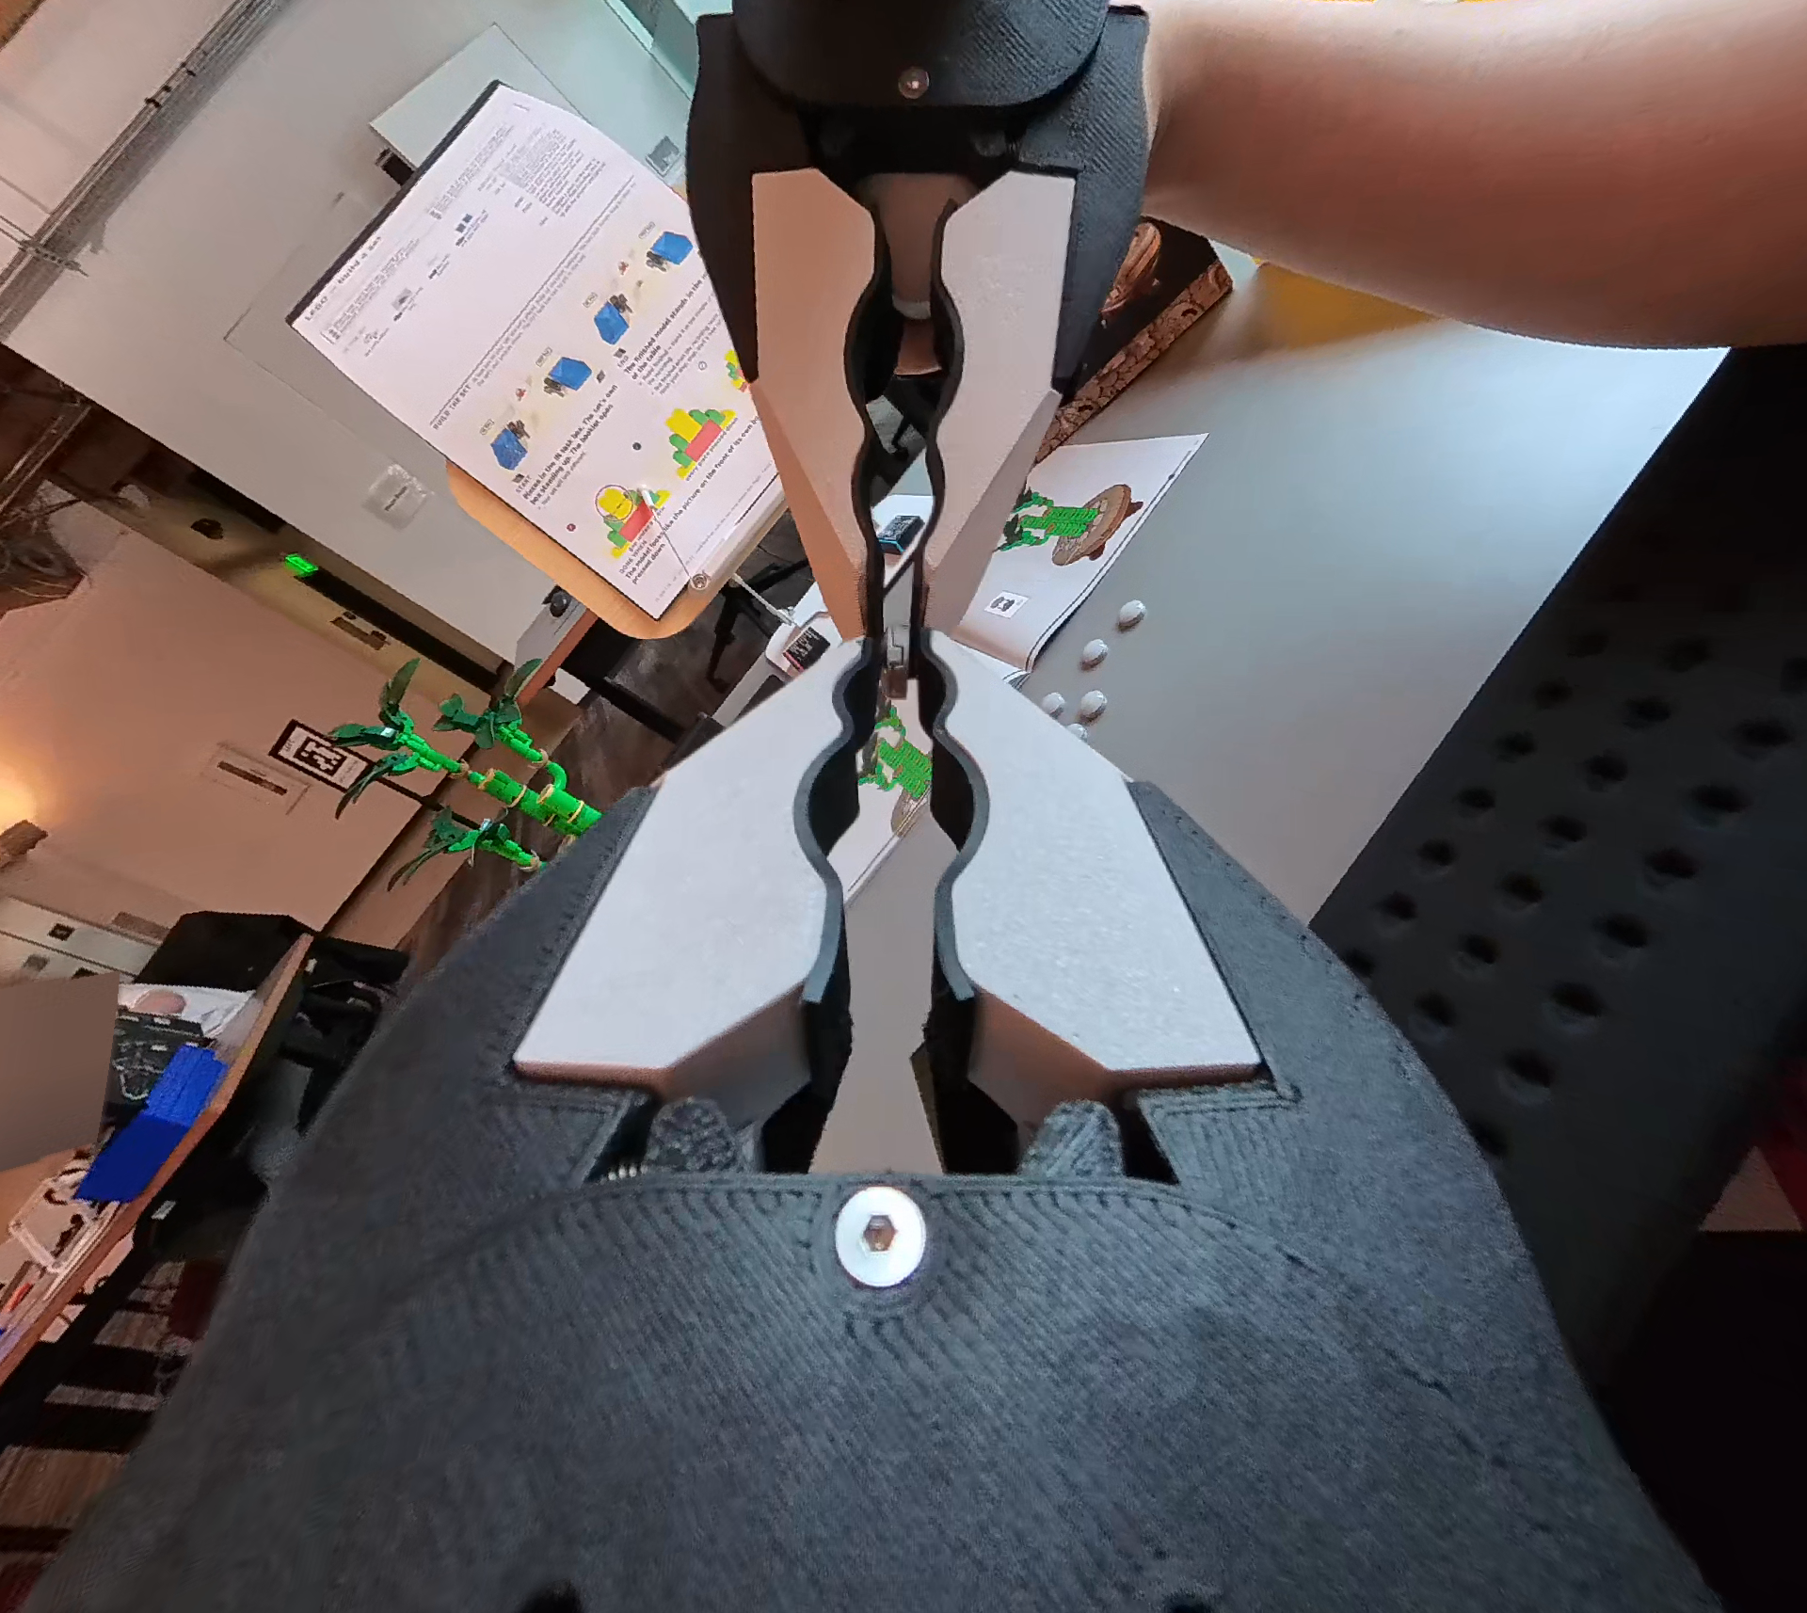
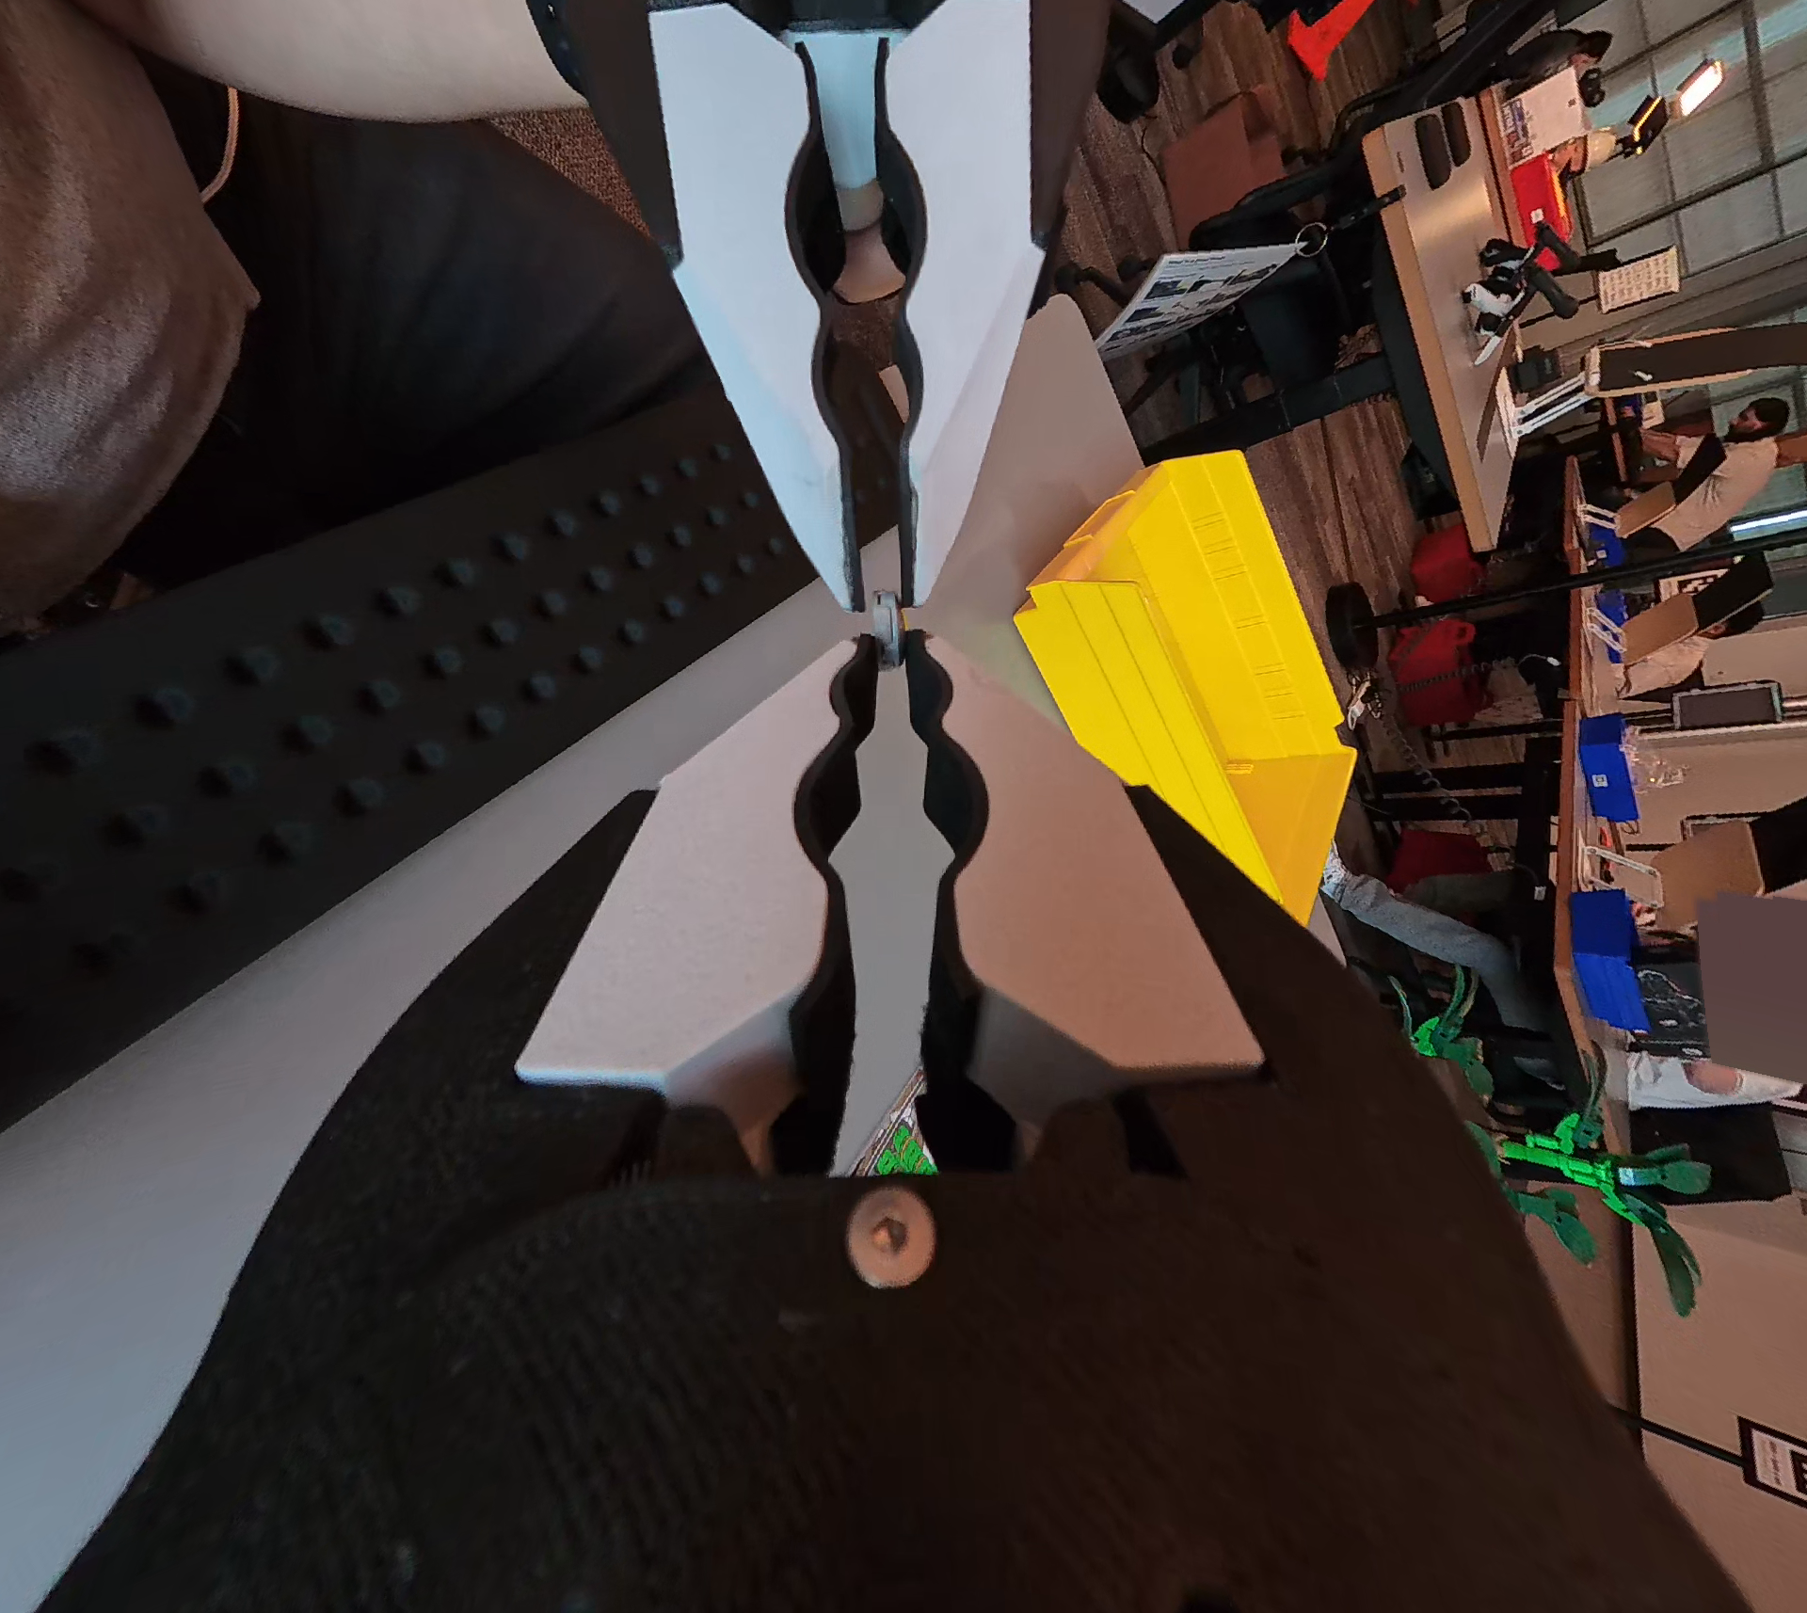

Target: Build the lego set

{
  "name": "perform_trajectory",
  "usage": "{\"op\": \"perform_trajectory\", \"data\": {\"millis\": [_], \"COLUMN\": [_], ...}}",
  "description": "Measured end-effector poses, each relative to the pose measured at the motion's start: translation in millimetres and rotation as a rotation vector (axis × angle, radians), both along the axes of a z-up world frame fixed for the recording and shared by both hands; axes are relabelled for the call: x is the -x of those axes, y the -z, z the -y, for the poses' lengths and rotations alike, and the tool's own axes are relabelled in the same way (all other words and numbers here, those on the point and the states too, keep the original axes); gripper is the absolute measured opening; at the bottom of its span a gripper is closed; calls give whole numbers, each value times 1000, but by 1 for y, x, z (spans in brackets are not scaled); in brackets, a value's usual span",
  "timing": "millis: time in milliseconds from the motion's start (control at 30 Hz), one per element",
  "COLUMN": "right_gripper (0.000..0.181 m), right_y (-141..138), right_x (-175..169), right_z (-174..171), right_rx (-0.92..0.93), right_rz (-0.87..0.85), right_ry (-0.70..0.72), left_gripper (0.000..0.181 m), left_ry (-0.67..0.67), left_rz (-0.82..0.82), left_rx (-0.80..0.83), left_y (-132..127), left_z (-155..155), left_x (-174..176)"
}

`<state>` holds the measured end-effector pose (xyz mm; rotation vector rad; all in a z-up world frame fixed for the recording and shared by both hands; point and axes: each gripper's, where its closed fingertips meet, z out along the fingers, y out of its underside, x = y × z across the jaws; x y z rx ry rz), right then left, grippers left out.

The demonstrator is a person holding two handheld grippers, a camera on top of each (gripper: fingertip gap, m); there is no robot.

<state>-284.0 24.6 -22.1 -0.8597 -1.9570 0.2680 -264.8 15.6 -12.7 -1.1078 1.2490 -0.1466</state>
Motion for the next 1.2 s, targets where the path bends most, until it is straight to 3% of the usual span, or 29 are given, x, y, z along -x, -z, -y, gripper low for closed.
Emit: {"op": "perform_trajectory", "data": {"millis": [1200], "right_gripper": [5], "right_y": [2], "right_x": [0], "right_z": [-2], "right_rx": [-5], "right_rz": [12], "right_ry": [16], "left_gripper": [4], "left_ry": [-65], "left_rz": [-58], "left_rx": [-85], "left_y": [8], "left_z": [-9], "left_x": [2]}}
